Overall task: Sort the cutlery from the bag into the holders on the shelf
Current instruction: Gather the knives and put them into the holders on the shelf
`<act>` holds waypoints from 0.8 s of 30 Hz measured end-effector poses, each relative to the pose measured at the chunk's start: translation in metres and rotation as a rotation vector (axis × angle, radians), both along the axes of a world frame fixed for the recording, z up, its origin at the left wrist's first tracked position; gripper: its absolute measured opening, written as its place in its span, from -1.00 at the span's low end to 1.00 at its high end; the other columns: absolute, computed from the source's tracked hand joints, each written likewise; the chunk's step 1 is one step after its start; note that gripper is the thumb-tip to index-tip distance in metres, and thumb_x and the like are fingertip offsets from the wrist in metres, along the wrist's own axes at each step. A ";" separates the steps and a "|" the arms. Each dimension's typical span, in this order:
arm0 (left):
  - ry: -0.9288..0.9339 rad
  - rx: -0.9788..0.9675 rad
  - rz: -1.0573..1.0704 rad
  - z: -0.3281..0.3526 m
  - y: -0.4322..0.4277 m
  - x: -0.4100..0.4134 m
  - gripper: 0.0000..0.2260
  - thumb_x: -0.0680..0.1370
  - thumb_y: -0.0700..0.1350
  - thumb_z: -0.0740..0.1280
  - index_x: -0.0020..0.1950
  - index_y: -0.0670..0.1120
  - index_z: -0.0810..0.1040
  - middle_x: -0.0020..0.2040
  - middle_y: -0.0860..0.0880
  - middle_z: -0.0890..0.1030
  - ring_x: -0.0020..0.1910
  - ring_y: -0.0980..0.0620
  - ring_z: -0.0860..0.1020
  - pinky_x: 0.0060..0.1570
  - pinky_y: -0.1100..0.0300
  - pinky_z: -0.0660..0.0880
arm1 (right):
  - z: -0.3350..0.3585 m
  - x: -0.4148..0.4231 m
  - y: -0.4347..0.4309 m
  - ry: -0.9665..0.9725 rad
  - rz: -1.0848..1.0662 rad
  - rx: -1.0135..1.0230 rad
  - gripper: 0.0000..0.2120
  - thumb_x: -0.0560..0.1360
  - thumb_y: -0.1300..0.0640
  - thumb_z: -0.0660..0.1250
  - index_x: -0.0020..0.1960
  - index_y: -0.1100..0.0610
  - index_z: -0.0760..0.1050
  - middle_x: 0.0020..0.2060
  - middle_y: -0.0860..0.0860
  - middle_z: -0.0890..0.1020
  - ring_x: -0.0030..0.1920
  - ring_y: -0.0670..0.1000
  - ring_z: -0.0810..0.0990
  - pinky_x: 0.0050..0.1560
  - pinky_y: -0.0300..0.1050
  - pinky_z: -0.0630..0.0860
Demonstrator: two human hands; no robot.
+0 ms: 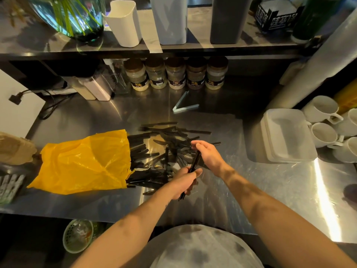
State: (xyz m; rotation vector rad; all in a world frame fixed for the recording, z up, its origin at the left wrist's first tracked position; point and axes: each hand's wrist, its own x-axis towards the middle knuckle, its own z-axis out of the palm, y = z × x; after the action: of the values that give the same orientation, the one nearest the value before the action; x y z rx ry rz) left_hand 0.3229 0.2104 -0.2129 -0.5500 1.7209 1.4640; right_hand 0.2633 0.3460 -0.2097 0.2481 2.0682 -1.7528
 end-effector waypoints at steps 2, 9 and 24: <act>-0.005 -0.028 0.003 -0.006 -0.006 0.005 -0.77 0.64 0.11 0.30 0.13 -0.03 0.52 -0.42 0.08 0.41 -0.50 0.13 0.33 -0.52 0.24 0.26 | -0.003 0.002 0.000 -0.068 -0.024 -0.062 -0.69 0.73 0.10 0.10 0.35 0.11 0.53 0.22 0.01 0.62 0.26 -0.05 0.58 0.29 -0.18 0.47; -0.071 0.157 0.404 -0.024 -0.033 0.000 -0.78 0.61 0.02 0.40 -0.12 -0.07 0.48 -0.41 0.01 0.41 -0.44 0.07 0.38 -0.41 0.18 0.37 | -0.032 0.005 0.020 -0.092 -0.023 0.305 -0.68 0.66 0.18 0.20 0.40 0.13 0.47 0.26 0.03 0.58 0.21 0.00 0.55 0.30 -0.09 0.46; 0.004 0.098 0.557 -0.032 -0.047 -0.013 -0.74 0.61 0.07 0.37 -0.13 -0.09 0.50 -0.41 0.03 0.33 -0.47 0.11 0.26 -0.48 0.25 0.23 | -0.072 -0.017 0.024 0.209 0.605 1.059 -0.08 0.44 0.00 0.47 0.63 0.13 0.04 0.55 0.14 0.22 0.57 0.23 0.10 0.61 0.21 -0.10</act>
State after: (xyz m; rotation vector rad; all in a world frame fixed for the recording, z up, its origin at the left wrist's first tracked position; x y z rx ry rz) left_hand 0.3099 0.1634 -0.2449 -1.0303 1.5545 1.9175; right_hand 0.2464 0.3697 -0.2817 -0.2647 2.6497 -0.2582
